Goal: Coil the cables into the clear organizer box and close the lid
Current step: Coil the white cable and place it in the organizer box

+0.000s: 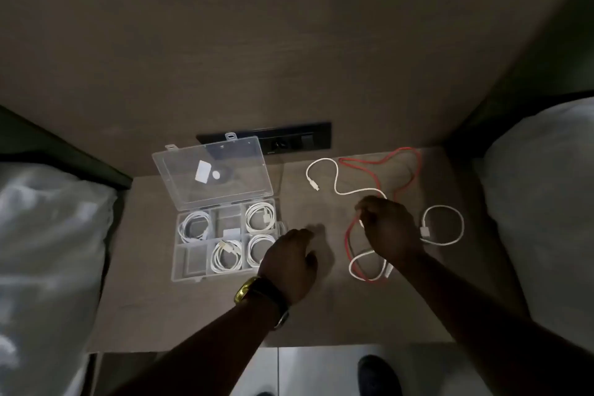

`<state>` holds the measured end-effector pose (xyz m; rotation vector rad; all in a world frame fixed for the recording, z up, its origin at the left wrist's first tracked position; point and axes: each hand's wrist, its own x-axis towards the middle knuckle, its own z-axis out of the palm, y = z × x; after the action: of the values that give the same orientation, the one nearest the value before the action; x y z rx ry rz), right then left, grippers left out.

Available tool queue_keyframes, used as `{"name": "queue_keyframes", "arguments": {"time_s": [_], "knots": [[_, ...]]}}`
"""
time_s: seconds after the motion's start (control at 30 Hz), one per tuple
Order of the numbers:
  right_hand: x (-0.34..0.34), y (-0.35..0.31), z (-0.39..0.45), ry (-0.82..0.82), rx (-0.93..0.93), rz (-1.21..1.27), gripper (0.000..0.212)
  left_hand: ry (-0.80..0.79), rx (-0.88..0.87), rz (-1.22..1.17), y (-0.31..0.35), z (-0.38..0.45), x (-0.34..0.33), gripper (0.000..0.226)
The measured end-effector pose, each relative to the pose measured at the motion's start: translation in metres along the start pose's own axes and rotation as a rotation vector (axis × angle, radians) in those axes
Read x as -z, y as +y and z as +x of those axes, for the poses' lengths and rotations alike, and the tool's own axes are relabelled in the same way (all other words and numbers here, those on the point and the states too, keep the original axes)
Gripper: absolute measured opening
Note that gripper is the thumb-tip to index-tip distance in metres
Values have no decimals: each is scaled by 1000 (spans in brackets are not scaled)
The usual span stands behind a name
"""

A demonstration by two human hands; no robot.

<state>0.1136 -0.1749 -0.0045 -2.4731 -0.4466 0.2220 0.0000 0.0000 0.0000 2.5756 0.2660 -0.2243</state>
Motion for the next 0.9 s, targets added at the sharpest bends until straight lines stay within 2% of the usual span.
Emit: {"name": "queue_keyframes", "arguments": {"time_s": [0.13, 0.23, 0.3, 0.37, 0.43, 0.5, 0.53, 0.6, 0.63, 0.7, 0.77, 0.83, 0.9], "knots": [[-38, -22, 44, -96, 228, -268, 33, 40, 82, -101, 1, 15, -2, 31], [-57, -26, 62, -136, 161, -566, 36, 96, 130, -173, -7, 23, -4, 25], [-57, -21, 61, -167, 155, -620, 33, 139, 156, -217, -7, 25, -2, 23], [-47, -20, 51, -189, 240, -443, 29, 205, 165, -274, -9, 30, 2, 31], [-27, -22, 32, -140, 367, -169, 22, 258, 138, -281, -8, 37, 11, 61], [0, -29, 18, -146, 446, 62, 14, 253, 95, -287, -4, 44, 20, 85], [15, -34, 13, -149, 458, 174, 12, 214, 85, -285, 1, 47, 24, 88], [40, -44, 10, -127, 410, 399, 11, 139, 69, -262, 9, 51, 26, 75], [51, -48, 11, -107, 351, 519, 11, 109, 71, -304, 14, 51, 27, 56], [68, -53, 16, -49, 241, 710, 9, 3, 145, -663, 27, 46, 28, 17], [79, -52, 24, 2, 183, 752, 10, -132, 287, -1124, 39, 35, 25, 17], [83, -53, 29, 7, 155, 749, 12, -254, 405, -1353, 48, 26, 24, 23], [82, -55, 30, -16, 152, 725, 10, -383, 403, -1539, 50, 20, 23, 38]]}}
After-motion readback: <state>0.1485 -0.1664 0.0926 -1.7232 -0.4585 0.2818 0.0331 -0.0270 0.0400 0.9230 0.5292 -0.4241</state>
